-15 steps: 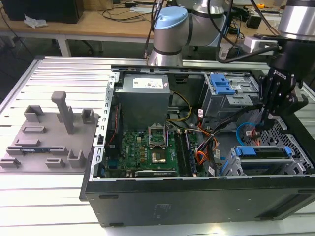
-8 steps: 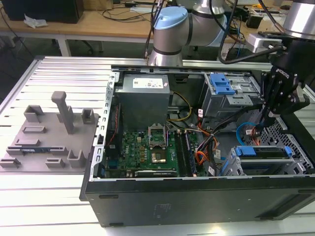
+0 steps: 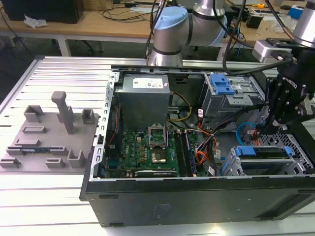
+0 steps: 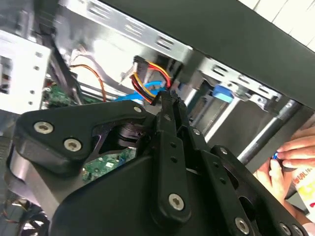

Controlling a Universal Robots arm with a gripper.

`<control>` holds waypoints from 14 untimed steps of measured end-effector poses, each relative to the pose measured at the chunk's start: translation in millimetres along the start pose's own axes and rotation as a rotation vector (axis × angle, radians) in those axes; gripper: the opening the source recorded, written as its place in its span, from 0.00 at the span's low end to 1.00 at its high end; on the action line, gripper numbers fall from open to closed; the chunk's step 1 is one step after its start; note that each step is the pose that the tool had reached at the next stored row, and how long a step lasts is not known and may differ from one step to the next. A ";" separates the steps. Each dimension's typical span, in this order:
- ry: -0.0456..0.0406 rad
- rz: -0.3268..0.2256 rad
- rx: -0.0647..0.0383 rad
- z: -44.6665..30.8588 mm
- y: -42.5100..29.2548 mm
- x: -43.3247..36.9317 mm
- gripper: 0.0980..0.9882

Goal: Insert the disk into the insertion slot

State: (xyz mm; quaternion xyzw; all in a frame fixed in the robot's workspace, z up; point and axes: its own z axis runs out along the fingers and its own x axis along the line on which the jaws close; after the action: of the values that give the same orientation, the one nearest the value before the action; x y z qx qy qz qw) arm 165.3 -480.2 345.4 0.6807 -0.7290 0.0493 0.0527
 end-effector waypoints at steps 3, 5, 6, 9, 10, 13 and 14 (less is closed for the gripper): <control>-0.0077 -0.001 -0.004 1.4 -0.6 9.4 0.07; -0.0083 -0.001 -0.004 1.5 -0.7 9.4 0.07; -0.0083 -0.001 -0.004 1.5 -0.6 9.5 0.07; -0.0314 -0.001 -0.006 -0.6 -0.7 11.2 0.07; -0.0462 -0.001 -0.007 -0.9 -0.8 12.0 0.07; -0.0842 -0.002 -0.009 -3.9 -1.3 17.2 0.07; -0.0849 -0.001 -0.009 -3.8 -1.3 17.9 0.07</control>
State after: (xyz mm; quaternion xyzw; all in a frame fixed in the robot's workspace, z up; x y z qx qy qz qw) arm 165.4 -497.5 351.8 0.6825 -0.7303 0.0169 0.0250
